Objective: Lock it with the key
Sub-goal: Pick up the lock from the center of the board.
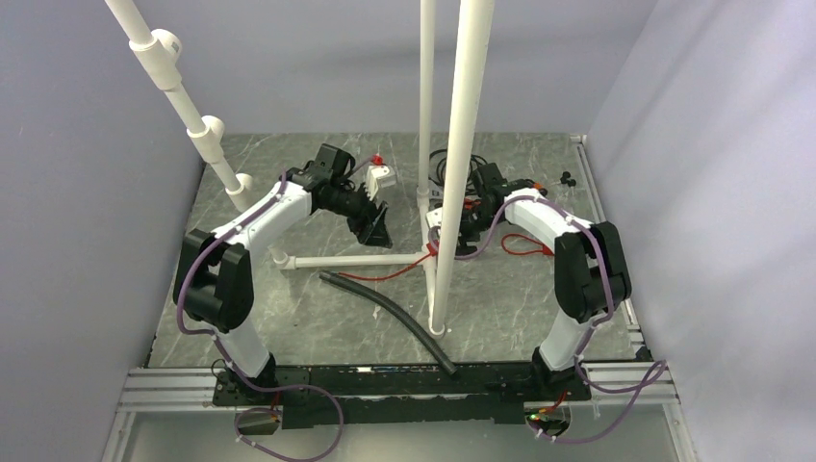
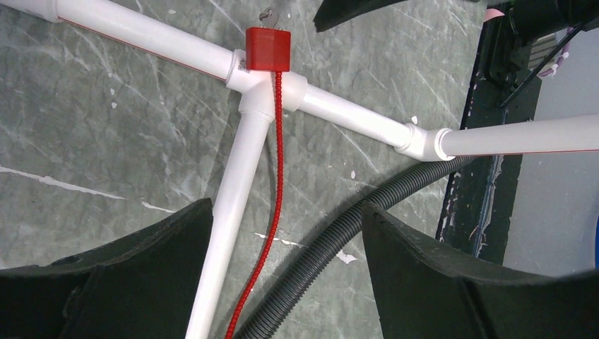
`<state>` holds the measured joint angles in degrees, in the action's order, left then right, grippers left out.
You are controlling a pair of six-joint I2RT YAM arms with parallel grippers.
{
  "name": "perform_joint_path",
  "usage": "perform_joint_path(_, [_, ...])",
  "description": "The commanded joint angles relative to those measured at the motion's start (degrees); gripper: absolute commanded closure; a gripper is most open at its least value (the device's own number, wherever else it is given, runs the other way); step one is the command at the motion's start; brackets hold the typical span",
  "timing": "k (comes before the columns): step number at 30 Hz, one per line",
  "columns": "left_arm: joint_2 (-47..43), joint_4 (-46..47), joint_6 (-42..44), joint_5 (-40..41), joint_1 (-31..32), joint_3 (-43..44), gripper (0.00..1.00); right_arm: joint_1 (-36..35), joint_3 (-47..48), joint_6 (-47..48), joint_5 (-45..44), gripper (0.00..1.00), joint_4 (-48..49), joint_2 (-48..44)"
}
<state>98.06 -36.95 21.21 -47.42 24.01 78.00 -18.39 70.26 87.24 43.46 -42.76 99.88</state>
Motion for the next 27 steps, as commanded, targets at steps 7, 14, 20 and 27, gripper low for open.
perform_joint_path(7, [-1.88,3.22,-2.71,-4.14,-0.04,-0.66,0.19,-2.03,2.93,6.18,-2.24,0.23,1.67,5.15])
perform_joint_path(14, [-2.1,3.49,-2.99,-4.57,-0.1,-1.87,0.19,-3.74,5.26,6.5,-2.53,0.23,0.07,7.6])
perform_joint_path(20, [-2.32,3.64,-2.92,-4.59,-0.35,-2.58,0.19,-5.29,5.06,6.46,-3.14,0.24,-0.18,8.0])
perform_joint_path(27, [-2.26,5.22,-4.11,-4.96,-0.54,-3.59,0.2,-6.04,4.18,4.65,-3.95,0.38,1.23,8.42])
